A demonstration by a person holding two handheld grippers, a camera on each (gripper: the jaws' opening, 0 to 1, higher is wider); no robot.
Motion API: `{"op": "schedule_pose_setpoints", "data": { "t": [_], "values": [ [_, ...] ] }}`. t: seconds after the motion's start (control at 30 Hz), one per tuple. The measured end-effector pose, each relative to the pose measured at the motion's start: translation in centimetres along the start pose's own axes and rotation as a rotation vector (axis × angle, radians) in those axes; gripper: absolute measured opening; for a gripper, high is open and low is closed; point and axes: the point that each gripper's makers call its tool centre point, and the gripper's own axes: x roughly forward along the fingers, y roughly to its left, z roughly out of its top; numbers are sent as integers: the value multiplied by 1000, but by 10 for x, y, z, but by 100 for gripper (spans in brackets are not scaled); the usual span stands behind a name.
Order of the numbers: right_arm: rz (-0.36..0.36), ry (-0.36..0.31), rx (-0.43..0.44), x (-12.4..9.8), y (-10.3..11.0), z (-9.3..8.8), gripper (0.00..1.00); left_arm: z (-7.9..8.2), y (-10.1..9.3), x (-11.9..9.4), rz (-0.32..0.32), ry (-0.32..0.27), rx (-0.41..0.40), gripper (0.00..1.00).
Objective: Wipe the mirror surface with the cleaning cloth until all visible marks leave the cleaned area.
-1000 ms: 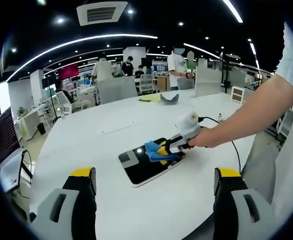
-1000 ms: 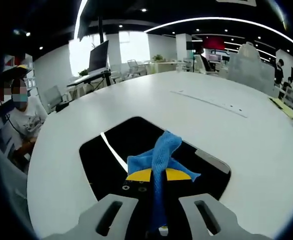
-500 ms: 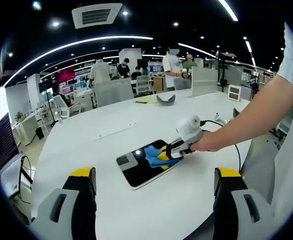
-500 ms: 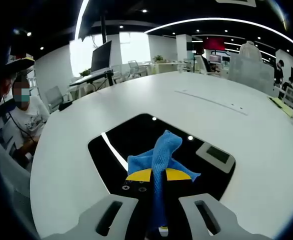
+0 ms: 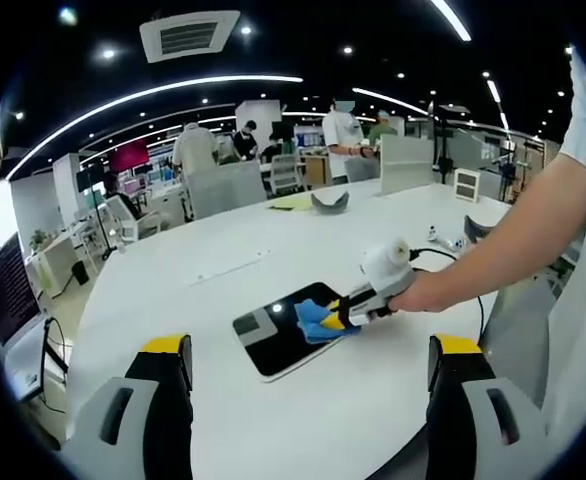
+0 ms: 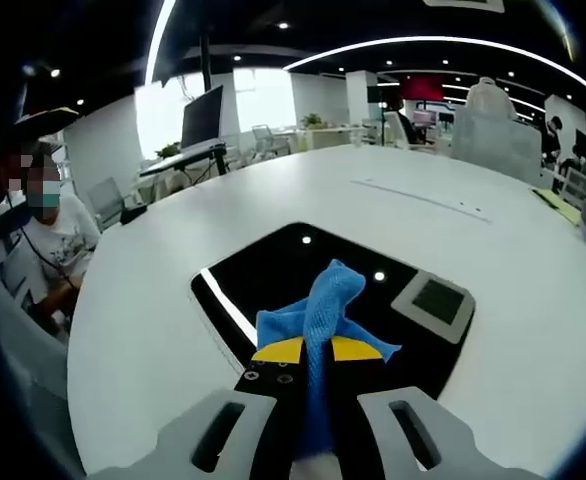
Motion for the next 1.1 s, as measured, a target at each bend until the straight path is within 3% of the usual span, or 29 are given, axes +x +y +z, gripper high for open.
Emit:
{"op": "schedule_pose_setpoints", "data": {
  "t": [0.63, 1.1],
  "values": [
    [-9, 1, 3, -7, 7, -2, 3, 0, -2, -13, 11, 0, 9, 98],
    [-8, -1, 5, -8, 8, -4, 3, -1, -2, -11, -3, 13, 30, 98]
  ]
}}
